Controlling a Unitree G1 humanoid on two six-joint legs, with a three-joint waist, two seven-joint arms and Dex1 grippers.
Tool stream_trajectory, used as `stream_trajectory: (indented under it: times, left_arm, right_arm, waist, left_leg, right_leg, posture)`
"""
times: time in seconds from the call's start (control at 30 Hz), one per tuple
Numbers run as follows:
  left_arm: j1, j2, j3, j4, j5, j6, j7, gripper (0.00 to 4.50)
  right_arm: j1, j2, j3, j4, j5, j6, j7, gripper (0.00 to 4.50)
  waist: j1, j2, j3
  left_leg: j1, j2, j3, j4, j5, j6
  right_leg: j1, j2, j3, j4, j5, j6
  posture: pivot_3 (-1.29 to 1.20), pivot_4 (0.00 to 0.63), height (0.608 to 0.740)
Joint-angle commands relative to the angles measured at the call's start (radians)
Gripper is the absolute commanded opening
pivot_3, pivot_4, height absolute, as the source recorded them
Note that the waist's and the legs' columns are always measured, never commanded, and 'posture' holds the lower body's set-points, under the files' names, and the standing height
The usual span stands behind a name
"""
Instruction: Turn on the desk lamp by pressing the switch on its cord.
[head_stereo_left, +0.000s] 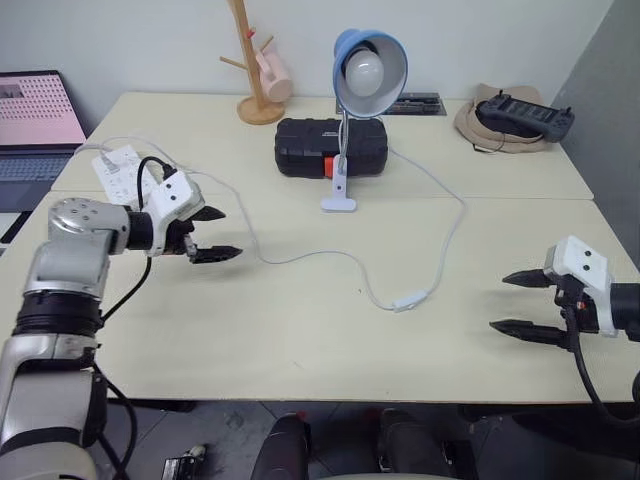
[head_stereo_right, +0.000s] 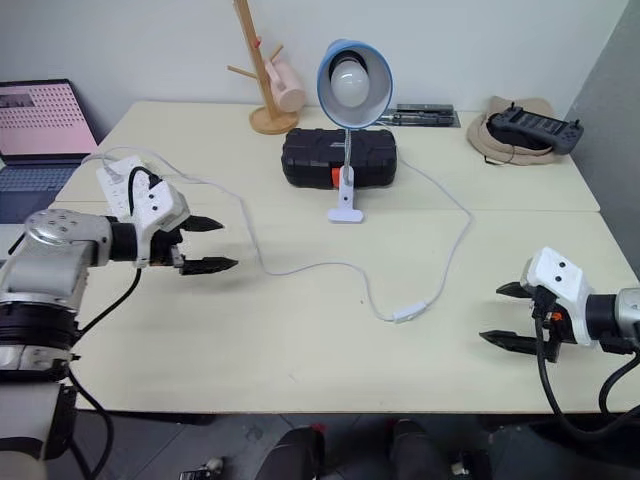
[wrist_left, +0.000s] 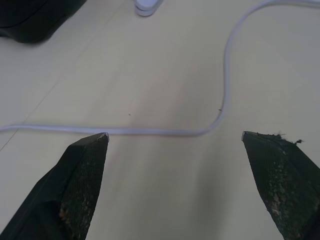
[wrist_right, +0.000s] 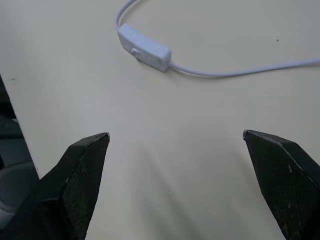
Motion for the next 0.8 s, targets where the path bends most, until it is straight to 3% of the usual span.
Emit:
stream_trajectory:
  times: [0.03, 0.47, 0.8]
  left_arm:
    - [0.008, 0.015, 0.019, -0.033, -0.016, 0.000, 0.003, 4.46]
    - [0.048, 0.002, 0.025, -0.098, -0.047, -0.005, 0.016, 4.46]
    - [0.188, -0.061, -0.048, -0.460, -0.157, 0.126, -0.017, 4.46]
  right_arm:
    - [-0.056, 0.003, 0.029, 0.026, -0.022, -0.038, 0.009, 4.50]
    - [-0.228, 0.034, 0.189, 0.088, -0.063, -0.099, 0.073, 4.50]
    - [-0.456, 0.171, 0.456, 0.254, -0.219, -0.252, 0.190, 4.50]
  waist:
    - [0.000, 0.000, 0.000]
    - [0.000, 0.000, 0.000]
    - [0.000, 0.000, 0.000]
  left_leg:
    - [0.000, 0.000, 0.000, 0.000, 0.000, 0.000]
    - [-0.001, 0.000, -0.001, 0.000, 0.000, 0.000]
    - [-0.001, 0.002, -0.001, 0.000, 0.000, 0.000]
  right_leg:
    - [0.000, 0.000, 0.000, 0.000, 0.000, 0.000]
    - [-0.001, -0.001, -0.001, 0.000, 0.000, 0.000]
    - [-0.001, -0.002, 0.000, 0.000, 0.000, 0.000]
  posture:
    - [0.00, 0.150, 0.740]
    - [0.00, 0.150, 0.740]
    - [0.00, 0.150, 0.740]
